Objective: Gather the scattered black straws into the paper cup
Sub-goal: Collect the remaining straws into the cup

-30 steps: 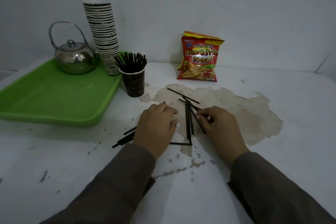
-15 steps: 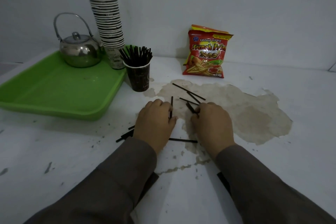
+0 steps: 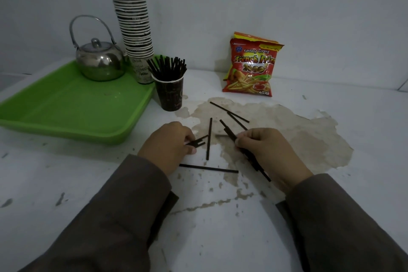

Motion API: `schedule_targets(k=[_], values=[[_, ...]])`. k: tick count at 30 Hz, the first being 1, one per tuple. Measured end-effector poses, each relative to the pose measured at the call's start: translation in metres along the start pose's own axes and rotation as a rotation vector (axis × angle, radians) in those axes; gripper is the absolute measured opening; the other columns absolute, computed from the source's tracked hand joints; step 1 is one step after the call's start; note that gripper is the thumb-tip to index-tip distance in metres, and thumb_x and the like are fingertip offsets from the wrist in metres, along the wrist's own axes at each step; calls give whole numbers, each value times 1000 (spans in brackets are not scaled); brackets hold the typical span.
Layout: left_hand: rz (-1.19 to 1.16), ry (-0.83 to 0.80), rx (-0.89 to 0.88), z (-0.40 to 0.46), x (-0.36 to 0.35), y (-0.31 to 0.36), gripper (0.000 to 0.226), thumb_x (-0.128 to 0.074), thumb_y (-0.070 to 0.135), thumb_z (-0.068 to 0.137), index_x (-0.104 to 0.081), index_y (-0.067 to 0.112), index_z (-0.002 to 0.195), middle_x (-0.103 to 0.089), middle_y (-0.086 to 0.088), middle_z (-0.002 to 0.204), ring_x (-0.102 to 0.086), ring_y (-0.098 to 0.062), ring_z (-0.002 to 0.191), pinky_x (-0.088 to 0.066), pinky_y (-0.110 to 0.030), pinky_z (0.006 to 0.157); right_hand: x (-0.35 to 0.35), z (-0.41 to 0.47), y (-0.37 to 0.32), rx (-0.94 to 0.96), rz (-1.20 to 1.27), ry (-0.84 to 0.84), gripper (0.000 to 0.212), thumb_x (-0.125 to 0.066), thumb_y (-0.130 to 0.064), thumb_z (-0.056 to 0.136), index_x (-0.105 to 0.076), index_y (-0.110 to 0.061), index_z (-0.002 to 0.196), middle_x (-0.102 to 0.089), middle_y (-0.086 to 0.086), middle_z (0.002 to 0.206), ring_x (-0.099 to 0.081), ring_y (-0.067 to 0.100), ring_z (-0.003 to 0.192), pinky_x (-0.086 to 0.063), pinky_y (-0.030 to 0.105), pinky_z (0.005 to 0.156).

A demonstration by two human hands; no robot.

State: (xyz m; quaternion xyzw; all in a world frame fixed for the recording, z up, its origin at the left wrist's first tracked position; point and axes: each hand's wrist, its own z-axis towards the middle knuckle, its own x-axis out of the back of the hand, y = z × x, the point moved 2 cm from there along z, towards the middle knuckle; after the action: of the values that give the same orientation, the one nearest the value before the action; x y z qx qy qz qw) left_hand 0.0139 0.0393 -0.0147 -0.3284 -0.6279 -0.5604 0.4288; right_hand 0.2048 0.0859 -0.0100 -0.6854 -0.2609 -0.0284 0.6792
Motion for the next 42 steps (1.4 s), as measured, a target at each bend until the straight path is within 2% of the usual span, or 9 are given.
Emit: schedule_targets(k=[4,9,14,17,24,26,29,37,42], values=[[-11,80,-8,-4,-4,2,12,-61,19,83,-66,17,94,-63,-4,96,-52,-15,83,-40,-26,71,-2,-3,0,-123,228,-238,10,-66,-12,79,-76,-14,80,-73,-5,84,-64,6,72,-51,29,81],[-22,102,-10,-4,-6,2,7,-58,17,83,-63,17,89,-64,-4,91,-57,-18,84,-48,-33,75,-7,-6,0,-222,524,-330,19,-62,1,79,-70,-6,94,-73,9,75,-66,11,65,-57,22,67],[-225,205,-117,-5,-2,5,9,-59,14,84,-60,21,90,-60,6,77,-52,-10,69,-40,-17,60,-6,-4,-4,-50,642,-195,14,-59,3,81,-65,-9,82,-70,5,68,-63,9,55,-51,19,49],[-472,283,-232,-9,6,12,29,-59,12,85,-57,25,111,-59,9,75,-54,-5,69,-40,-7,61,-4,-3,-6,56,692,-109,15,-58,3,81,-61,-11,86,-71,4,65,-66,11,60,-53,21,50],[-835,500,-363,-15,32,20,34,-60,9,85,-60,33,109,-60,3,78,-60,-20,77,-54,-29,74,-10,-2,-18,372,477,96,65,-61,1,82,-39,-40,127,-67,6,68,-67,22,69,-56,27,62],[-894,621,-340,-12,43,14,33,-61,5,84,-61,30,105,-59,4,77,-60,-15,73,-56,-27,70,-17,3,-30,422,421,162,66,-61,0,82,-37,-39,130,-64,14,73,-66,24,70,-57,30,65],[-995,827,-292,-3,64,2,30,-59,3,84,-58,28,100,-60,2,81,-61,-5,72,-54,-19,62,-34,18,-54,516,378,236,63,-62,1,82,-40,-36,127,-60,-3,65,-64,17,66,-58,33,66],[-981,1285,-343,24,120,-17,33,-61,10,84,-49,33,103,-57,11,81,-61,-8,75,-56,-30,66,-71,60,-126,760,397,492,58,-60,-5,83,-36,-39,123,-60,-1,72,-63,13,72,-54,24,71],[-878,1385,-374,46,119,-25,33,-61,13,85,-50,36,107,-56,15,88,-61,-12,83,-57,-33,70,-81,85,-135,794,426,640,61,-61,-7,84,-32,-47,119,-63,-7,76,-63,6,75,-48,11,71]])
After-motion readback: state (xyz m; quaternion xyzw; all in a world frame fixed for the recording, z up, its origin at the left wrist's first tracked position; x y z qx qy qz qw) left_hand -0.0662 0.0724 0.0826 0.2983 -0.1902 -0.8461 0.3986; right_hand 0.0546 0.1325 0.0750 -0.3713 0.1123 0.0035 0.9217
